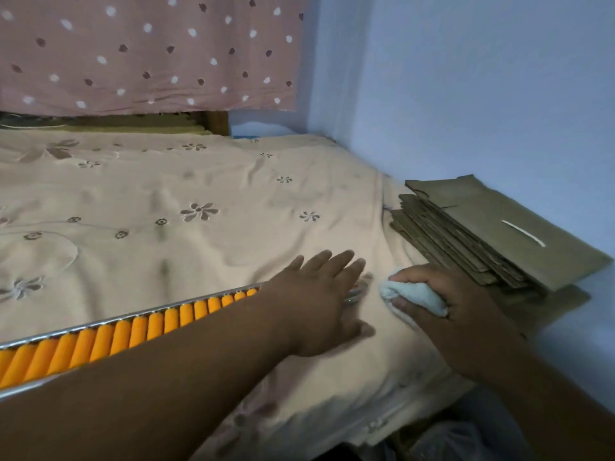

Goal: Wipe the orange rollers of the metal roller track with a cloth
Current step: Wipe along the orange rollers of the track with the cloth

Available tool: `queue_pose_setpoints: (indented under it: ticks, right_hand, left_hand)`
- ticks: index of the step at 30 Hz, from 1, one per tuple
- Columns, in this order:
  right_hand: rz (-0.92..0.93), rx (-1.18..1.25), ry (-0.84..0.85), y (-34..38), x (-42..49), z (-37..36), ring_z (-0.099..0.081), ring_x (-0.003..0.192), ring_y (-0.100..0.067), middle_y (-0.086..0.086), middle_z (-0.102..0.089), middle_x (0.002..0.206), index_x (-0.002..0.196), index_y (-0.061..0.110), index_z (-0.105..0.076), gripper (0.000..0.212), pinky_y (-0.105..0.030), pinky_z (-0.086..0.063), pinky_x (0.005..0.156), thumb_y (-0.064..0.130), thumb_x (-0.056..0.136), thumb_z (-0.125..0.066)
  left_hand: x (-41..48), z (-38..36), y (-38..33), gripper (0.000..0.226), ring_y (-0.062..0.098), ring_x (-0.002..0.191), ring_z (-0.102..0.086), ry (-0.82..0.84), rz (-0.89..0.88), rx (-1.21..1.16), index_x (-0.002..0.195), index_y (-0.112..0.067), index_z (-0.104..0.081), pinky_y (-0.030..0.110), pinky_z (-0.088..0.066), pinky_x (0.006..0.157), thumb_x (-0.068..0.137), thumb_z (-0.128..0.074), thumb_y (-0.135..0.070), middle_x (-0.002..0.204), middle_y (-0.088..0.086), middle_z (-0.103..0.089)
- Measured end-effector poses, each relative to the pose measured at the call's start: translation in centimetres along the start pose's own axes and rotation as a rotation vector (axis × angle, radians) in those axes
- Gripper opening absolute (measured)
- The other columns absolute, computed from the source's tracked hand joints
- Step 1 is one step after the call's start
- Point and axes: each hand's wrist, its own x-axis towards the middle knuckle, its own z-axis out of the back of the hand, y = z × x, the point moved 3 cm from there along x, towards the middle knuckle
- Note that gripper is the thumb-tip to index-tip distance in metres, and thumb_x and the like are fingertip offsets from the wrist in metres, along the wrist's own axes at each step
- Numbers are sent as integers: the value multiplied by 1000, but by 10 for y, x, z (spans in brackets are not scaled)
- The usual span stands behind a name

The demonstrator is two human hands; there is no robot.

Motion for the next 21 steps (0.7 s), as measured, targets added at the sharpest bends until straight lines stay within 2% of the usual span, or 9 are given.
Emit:
queue_pose_setpoints:
  ticks: [3, 6, 9, 14, 18, 21]
  right_hand:
    - [-46, 21, -26, 6, 5, 0, -62, 101, 13, 31, -64, 113, 97, 47, -65, 15, 1, -40, 84, 39, 86, -70]
    - [-91, 2, -70, 2, 11, -2, -64, 103, 5, 21, -72, 106, 102, 38, -70, 19, -3, -42, 86, 27, 88, -74]
    - [-117, 7, -89, 1, 20, -10, -65, 101, 0, 14, -73, 105, 104, 28, -72, 15, -6, -43, 84, 26, 90, -75]
    - [-118, -50, -26, -2, 38, -31, -62, 98, 3, 15, -71, 104, 106, 29, -71, 15, -1, -38, 78, 27, 92, -74]
    - [-57, -143, 10, -4, 56, -50, -64, 97, -9, 11, -71, 102, 107, 28, -71, 16, -19, -48, 83, 27, 91, -74]
    - [-4, -207, 58, -3, 64, -63, -62, 95, -18, 10, -69, 100, 108, 28, -70, 17, -33, -51, 86, 27, 91, -73]
  left_hand:
    - [23, -17, -5, 91, 21, 154, 2, 43, 6, 10, 159, -21, 1, 48, -6, 123, 91, -32, -71, 167, -4, 6]
    - [17, -25, 3, 87, 19, 154, 2, 64, -4, 6, 159, -21, 0, 46, -4, 124, 93, -31, -68, 168, -3, 4]
    - [-3, -25, 19, 84, 16, 154, 1, 43, -4, 9, 159, -22, 2, 41, -5, 125, 94, -30, -66, 167, -4, 5]
    - [-59, -17, 49, 83, 11, 152, 10, 35, 25, 21, 158, -26, 9, 30, 5, 123, 95, -28, -66, 166, -7, 12]
    - [-101, -8, 71, 85, 3, 150, 15, 58, 91, -13, 156, -34, 15, 26, 7, 122, 91, -24, -73, 163, -15, 19]
    - [-131, -2, 85, 91, -1, 147, 19, 72, 128, -55, 154, -39, 18, 20, 10, 119, 76, -4, -81, 156, -23, 25]
